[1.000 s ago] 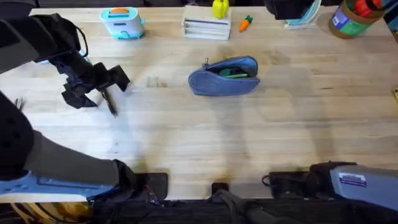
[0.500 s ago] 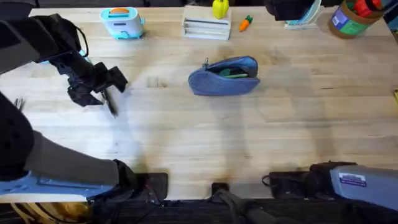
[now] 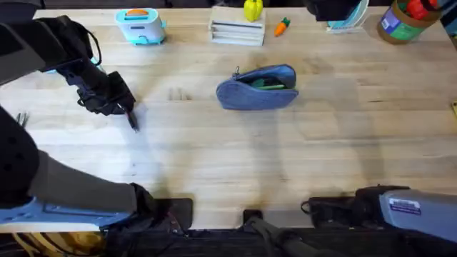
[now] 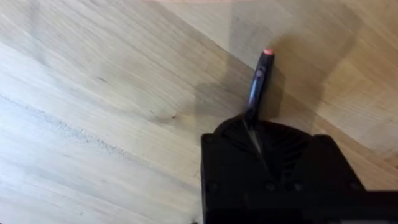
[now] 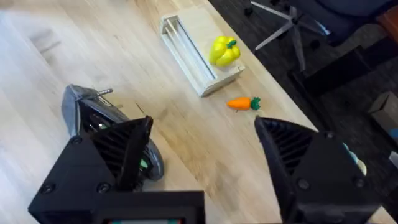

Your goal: Unzip the bag, pick up the pens from the table one at a time and place them inside, then zip the bag closed.

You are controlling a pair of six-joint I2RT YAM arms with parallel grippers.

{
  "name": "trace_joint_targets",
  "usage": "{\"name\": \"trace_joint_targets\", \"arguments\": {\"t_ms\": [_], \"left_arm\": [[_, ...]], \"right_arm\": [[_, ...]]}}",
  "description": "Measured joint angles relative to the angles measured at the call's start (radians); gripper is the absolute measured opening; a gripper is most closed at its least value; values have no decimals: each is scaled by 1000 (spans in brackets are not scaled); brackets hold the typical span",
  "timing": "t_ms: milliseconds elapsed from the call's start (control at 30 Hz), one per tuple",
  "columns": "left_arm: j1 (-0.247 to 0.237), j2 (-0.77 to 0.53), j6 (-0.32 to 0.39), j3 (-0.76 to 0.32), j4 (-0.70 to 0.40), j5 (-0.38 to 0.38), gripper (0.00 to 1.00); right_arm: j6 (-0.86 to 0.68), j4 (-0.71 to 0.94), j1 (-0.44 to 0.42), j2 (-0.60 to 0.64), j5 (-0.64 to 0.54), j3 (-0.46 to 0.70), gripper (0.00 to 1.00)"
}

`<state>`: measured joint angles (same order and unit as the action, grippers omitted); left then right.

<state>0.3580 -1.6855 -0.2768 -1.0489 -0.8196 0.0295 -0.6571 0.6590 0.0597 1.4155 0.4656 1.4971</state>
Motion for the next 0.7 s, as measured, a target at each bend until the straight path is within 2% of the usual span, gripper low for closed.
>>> {"name": "trace_joint_targets", "arguments": {"t_ms": [133,233,433,567,700], "left_arm": [[-35,0,9,-1,0,25,43],[-111,-3,12,-8,-2,24,40],[-390,-42,15,-101,47,-8,41],[-561,-43,21,-201,169,-12,41],[-699,-43,113,-262,332,-14,41]], "right_arm": [[0,0,0,-39,0,0,997],[0,0,0,-86,0,0,997],[0,6,0,-151,0,0,997],[0,46,0,-180,0,0,997],[0,121,-3,-199,3,0,997]]}}
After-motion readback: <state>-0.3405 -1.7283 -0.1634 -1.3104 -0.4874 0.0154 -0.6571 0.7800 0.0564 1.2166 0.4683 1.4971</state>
